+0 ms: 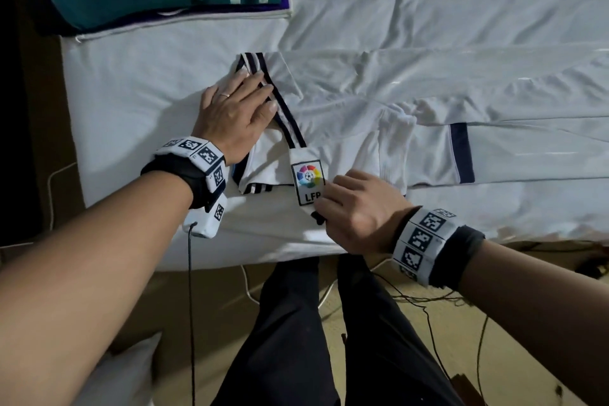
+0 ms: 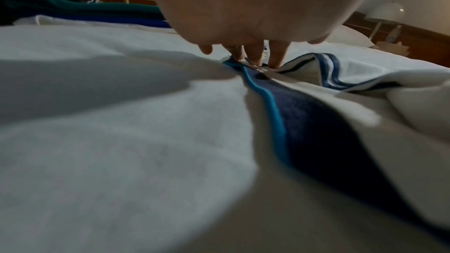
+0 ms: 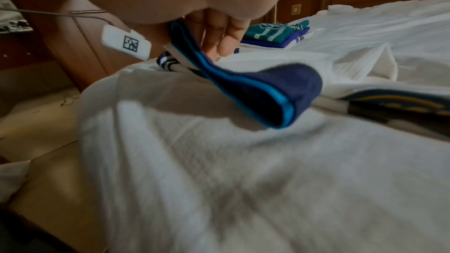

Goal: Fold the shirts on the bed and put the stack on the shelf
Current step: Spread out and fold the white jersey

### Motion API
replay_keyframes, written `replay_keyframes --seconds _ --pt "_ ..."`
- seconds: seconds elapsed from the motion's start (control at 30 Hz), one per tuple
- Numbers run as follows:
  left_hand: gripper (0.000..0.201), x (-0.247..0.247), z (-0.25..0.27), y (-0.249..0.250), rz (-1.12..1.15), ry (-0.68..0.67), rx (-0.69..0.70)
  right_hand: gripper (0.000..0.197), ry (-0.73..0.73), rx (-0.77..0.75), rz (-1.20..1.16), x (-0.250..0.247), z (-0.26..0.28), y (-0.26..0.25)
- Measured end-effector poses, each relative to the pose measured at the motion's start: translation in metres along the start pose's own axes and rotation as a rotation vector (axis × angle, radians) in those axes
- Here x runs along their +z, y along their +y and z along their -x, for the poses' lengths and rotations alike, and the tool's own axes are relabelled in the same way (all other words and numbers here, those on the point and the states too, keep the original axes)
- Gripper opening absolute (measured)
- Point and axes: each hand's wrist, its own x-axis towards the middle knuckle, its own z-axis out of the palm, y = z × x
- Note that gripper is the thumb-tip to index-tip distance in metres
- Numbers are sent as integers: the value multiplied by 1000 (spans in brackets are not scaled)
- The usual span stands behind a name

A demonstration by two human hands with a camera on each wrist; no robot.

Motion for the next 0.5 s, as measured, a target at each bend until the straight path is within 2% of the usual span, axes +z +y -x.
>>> replay_keyframes --seconds 0.13,0.23,0.3,0.33,0.4,0.43,0.47,0.5 --pt "66 4 -1 6 -25 -43 -54 21 -203 -51 -38 -5 19 5" --pt "71 4 -2 9 -64 -71 -67 26 -58 20 -59 -10 11 14" --pt "76 4 -3 10 -76 -66 -58 24 35 144 24 -14 1 26" --pt "80 3 -3 9 -82 -63 -56 34 -12 253 96 -16 -3 34" --pt "87 3 -3 9 -97 -61 -62 62 -254 450 200 -20 -8 50" --pt "89 2 -4 9 -108 -54 -64 72 -352 482 226 -22 -9 56" --pt "90 0 -5 11 -127 -39 -56 76 -390 469 244 -23 -9 60" --pt "88 -2 -6 14 -148 -18 -37 76 -367 440 252 -26 -10 63"
